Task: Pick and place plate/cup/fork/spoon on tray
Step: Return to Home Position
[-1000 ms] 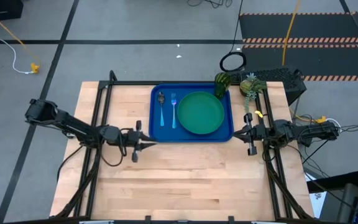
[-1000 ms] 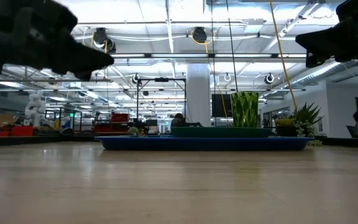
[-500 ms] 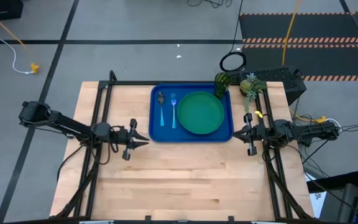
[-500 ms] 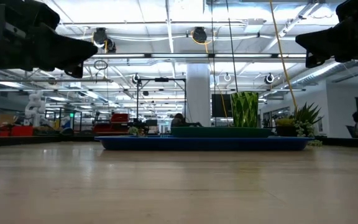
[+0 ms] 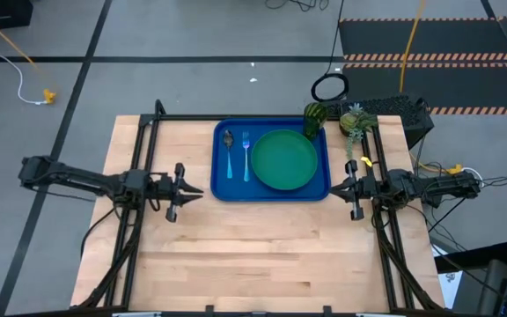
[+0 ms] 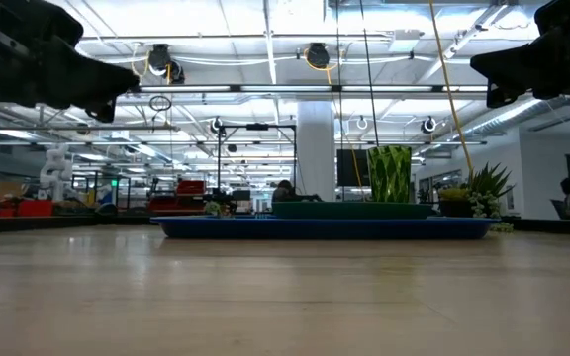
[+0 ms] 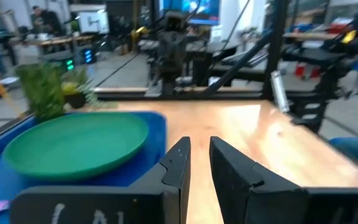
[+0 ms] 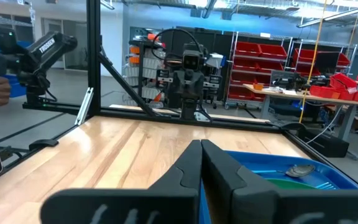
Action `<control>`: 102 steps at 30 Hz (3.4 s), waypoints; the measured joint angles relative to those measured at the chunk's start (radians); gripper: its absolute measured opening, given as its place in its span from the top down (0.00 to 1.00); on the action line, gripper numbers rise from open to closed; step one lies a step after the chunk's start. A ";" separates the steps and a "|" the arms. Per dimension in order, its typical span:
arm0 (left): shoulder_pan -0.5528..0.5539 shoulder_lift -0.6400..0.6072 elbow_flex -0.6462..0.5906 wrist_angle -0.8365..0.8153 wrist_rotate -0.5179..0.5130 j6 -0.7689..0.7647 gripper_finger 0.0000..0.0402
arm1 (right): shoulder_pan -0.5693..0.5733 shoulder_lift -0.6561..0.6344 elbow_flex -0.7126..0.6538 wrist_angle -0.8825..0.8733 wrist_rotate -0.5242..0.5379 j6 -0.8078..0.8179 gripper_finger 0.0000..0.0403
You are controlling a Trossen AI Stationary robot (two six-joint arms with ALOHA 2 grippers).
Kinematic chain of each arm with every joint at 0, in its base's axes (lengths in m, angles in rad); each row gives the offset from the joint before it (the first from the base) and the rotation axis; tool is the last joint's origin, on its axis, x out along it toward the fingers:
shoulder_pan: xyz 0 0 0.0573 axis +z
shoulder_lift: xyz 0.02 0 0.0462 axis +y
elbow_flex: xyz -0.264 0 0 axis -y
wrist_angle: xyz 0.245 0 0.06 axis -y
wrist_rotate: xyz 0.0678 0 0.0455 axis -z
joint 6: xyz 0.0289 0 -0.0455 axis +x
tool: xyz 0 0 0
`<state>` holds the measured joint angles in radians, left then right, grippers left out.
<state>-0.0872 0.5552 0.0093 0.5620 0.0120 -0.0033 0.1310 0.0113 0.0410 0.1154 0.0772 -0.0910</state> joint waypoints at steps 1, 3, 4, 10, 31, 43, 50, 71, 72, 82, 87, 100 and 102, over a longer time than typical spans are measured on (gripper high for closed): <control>0.000 -0.021 0.000 -0.033 -0.018 0.002 0.84 | 0.000 0.000 0.000 0.000 0.000 0.000 1.00; 0.000 -0.059 0.000 -0.095 -0.051 0.008 0.84 | 0.000 0.000 0.000 0.000 0.000 0.000 1.00; 0.000 -0.076 0.000 -0.119 -0.063 0.013 0.84 | 0.000 0.000 0.000 0.000 0.000 0.000 1.00; 0.000 -0.146 0.000 -0.194 -0.066 0.039 0.84 | 0.000 0.000 0.000 0.000 0.000 0.000 1.00; 0.000 -0.500 0.000 -0.355 -0.063 0.137 0.84 | 0.000 0.000 0.000 0.000 0.000 0.000 1.00; 0.000 -0.553 0.002 -0.433 -0.128 0.193 0.84 | 0.000 0.000 0.000 0.000 0.000 0.000 1.00; 0.000 -0.549 0.003 -0.530 -0.130 0.162 0.84 | 0.000 0.000 0.000 0.000 0.000 0.000 1.00; 0.000 -0.534 0.001 -0.508 -0.111 0.178 0.84 | 0.000 0.000 0.000 0.000 0.000 0.000 1.00; 0.000 -0.534 0.001 -0.508 -0.111 0.179 0.84 | 0.000 0.000 0.000 0.000 0.000 0.000 1.00; 0.000 -0.534 0.001 -0.508 -0.111 0.175 0.84 | 0.000 0.000 0.000 0.000 0.000 0.000 1.00; 0.000 -0.534 0.001 -0.507 -0.111 0.179 0.84 | 0.000 0.000 0.000 0.000 0.000 0.000 1.00; 0.000 -0.534 0.001 -0.507 -0.111 0.175 0.84 | 0.000 0.000 0.000 0.000 0.000 0.000 1.00; 0.000 -0.534 0.001 -0.507 -0.111 0.178 0.84 | 0.000 0.000 0.000 0.000 0.000 0.000 1.00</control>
<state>-0.0872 0.0214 0.0105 0.0555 -0.0994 0.1751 0.1310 0.0113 0.0412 0.1156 0.0774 -0.0908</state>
